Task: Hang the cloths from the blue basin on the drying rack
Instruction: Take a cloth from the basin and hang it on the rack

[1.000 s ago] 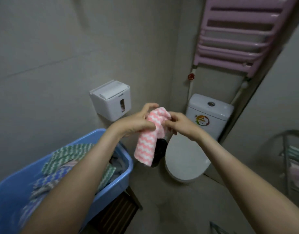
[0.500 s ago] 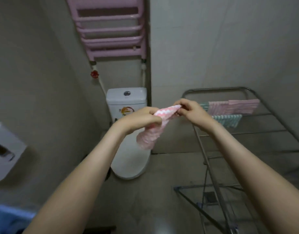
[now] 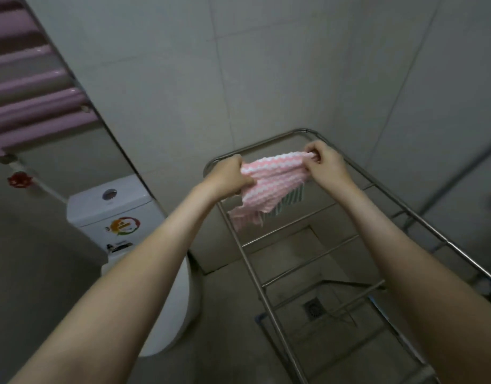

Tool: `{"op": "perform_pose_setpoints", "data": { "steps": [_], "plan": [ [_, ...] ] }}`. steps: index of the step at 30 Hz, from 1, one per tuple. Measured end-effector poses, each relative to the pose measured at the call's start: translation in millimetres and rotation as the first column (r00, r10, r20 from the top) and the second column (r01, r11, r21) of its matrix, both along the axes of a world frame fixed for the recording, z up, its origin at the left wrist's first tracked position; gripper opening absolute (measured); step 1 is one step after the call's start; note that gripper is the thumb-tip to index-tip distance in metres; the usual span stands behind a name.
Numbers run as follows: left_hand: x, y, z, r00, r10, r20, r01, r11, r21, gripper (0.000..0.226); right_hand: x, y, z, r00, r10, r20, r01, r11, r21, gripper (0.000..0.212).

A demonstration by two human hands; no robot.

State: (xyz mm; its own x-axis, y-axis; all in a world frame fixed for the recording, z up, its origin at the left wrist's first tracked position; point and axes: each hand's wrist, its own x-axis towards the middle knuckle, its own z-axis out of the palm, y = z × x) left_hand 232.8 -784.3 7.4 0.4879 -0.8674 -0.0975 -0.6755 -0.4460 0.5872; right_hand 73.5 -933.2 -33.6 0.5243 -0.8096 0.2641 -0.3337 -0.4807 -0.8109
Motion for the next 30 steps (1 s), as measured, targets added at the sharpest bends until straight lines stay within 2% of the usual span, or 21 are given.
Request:
{"op": "perform_pose_setpoints", "data": {
  "steps": [3, 5, 9, 11, 12, 15, 20, 22, 24, 25, 27, 30],
  "plan": [
    [-7, -37, -5, 0.995, -0.024, 0.097, 0.022, 1.0, 0.02, 0.035, -7, -27, -13, 0.998, -0.058, -0.027, 0.057, 0.998, -0.036, 0.015],
    [-10, -61, -12, 0.994, -0.076, 0.073, 0.075, 0.997, 0.019, 0.035, -10, -43, -19, 0.992, -0.107, -0.065, 0.106, 0.994, -0.013, 0.013],
    [-9, -103, -40, 0.974, -0.137, -0.181, 0.132, 0.99, -0.042, 0.032, -12, -68, -37, 0.971, -0.212, -0.115, 0.214, 0.977, 0.005, 0.016],
    [-6, -118, -54, 0.953, -0.169, -0.25, 0.166, 0.986, -0.031, 0.019, -12, -77, -45, 0.959, -0.24, -0.152, 0.244, 0.97, 0.006, 0.018],
    [-5, -123, -60, 0.953, -0.184, -0.242, 0.186, 0.982, -0.013, 0.013, -10, -82, -49, 0.952, -0.251, -0.176, 0.257, 0.966, 0.01, 0.018],
    [3, -141, -75, 0.963, -0.195, -0.188, 0.208, 0.977, 0.05, 0.019, -6, -95, -61, 0.931, -0.286, -0.226, 0.297, 0.955, 0.014, 0.018],
    [15, -162, -93, 0.956, -0.265, -0.127, 0.28, 0.951, 0.128, 0.012, 13, -119, -78, 0.916, -0.275, -0.291, 0.291, 0.957, 0.01, 0.016],
    [20, -168, -98, 0.96, -0.265, -0.094, 0.276, 0.952, 0.133, 0.015, 22, -126, -82, 0.917, -0.271, -0.293, 0.284, 0.959, 0.003, 0.017],
    [26, -175, -103, 0.968, -0.215, -0.129, 0.232, 0.964, 0.133, 0.01, 31, -135, -87, 0.92, -0.269, -0.284, 0.277, 0.961, -0.012, 0.017],
    [31, -179, -107, 0.97, -0.179, -0.162, 0.204, 0.967, 0.151, 0.008, 36, -139, -89, 0.927, -0.243, -0.287, 0.255, 0.967, 0.005, 0.021],
    [41, -186, -119, 0.978, -0.122, -0.172, 0.155, 0.969, 0.193, 0.029, 40, -143, -91, 0.929, -0.065, -0.364, 0.119, 0.985, 0.128, 0.049],
    [45, -187, -134, 0.992, -0.111, -0.053, 0.12, 0.962, 0.244, 0.045, 42, -138, -100, 0.85, 0.267, -0.454, -0.129, 0.941, 0.313, 0.079]
  ]
}}
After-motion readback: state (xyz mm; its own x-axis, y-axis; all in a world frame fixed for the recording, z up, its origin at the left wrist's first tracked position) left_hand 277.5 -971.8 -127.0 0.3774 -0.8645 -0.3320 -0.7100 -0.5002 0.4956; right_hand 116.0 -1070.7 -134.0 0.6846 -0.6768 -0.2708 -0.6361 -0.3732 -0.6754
